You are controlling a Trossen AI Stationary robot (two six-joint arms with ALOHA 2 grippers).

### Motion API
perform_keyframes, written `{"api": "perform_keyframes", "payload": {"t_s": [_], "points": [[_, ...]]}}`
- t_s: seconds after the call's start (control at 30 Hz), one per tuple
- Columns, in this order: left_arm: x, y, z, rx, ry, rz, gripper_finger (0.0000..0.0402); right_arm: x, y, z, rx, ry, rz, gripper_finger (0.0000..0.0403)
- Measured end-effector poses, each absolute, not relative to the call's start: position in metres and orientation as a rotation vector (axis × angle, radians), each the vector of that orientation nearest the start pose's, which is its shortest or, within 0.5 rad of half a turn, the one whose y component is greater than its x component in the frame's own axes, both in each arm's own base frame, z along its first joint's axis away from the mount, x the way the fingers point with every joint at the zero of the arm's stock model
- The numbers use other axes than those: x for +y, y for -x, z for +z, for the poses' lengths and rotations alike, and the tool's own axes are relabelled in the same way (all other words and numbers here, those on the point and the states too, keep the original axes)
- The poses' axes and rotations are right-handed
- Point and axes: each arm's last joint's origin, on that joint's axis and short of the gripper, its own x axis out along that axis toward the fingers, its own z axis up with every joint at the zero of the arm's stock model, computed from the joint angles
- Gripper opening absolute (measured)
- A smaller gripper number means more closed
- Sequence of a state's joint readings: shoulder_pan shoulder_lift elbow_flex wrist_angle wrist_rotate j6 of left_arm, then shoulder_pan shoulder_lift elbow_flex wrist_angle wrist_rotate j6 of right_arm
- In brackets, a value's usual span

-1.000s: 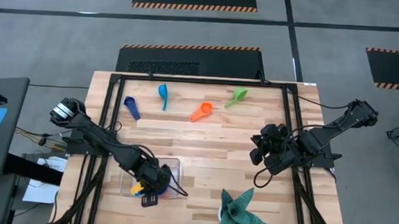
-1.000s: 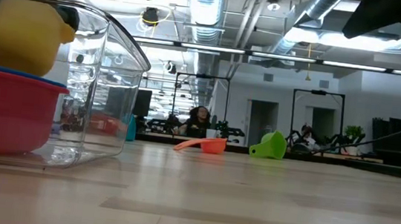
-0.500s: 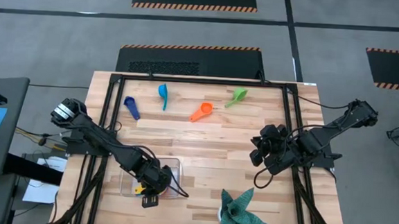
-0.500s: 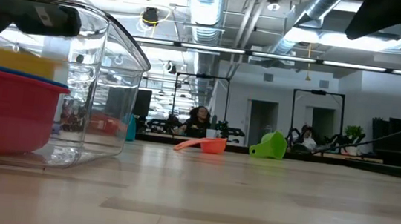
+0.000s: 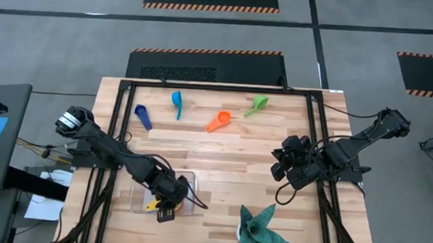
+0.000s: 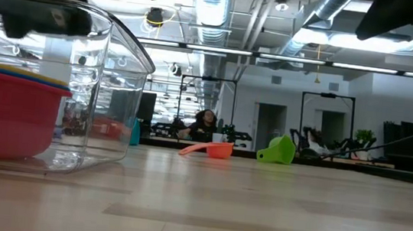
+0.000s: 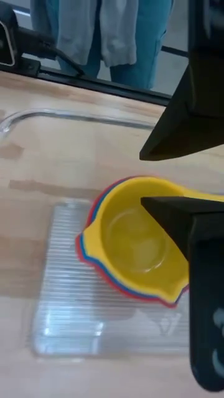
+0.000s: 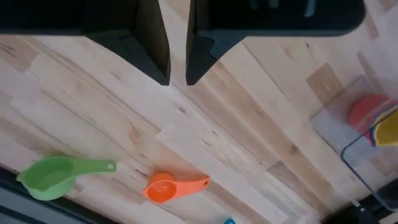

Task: Nest measuring cups in basket
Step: Stack the green measuring cup on top of the yellow measuring cup in the transparent bin

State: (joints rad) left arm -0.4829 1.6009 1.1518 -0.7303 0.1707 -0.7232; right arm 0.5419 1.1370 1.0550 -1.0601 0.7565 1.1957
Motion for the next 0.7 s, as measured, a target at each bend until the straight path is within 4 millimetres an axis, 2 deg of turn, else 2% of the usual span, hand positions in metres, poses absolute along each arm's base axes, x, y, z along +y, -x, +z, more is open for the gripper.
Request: {"api": "perform_keyframes", "payload": {"t_s": [0.2,0.37,0.53,0.7], "points": [[-0.136,-0.276,0.226,1.331,0.405,-0.102,0.0091,0.083,-0.184,0.300,0.607,-0.409,-0.692,0.0077],[-0.124,-0.274,0.232,1.312,0.342,-0.067,0.0091,0.068,-0.206,0.302,0.532,-0.369,-0.738,0.0077],[-0.110,-0.267,0.244,1.259,0.280,0.036,0.0091,0.026,-0.231,0.311,0.520,-0.363,-0.725,0.0077],[-0.093,-0.256,0.255,1.270,0.245,0.120,0.0091,-0.038,-0.232,0.330,0.529,-0.408,-0.815,0.0077]]}}
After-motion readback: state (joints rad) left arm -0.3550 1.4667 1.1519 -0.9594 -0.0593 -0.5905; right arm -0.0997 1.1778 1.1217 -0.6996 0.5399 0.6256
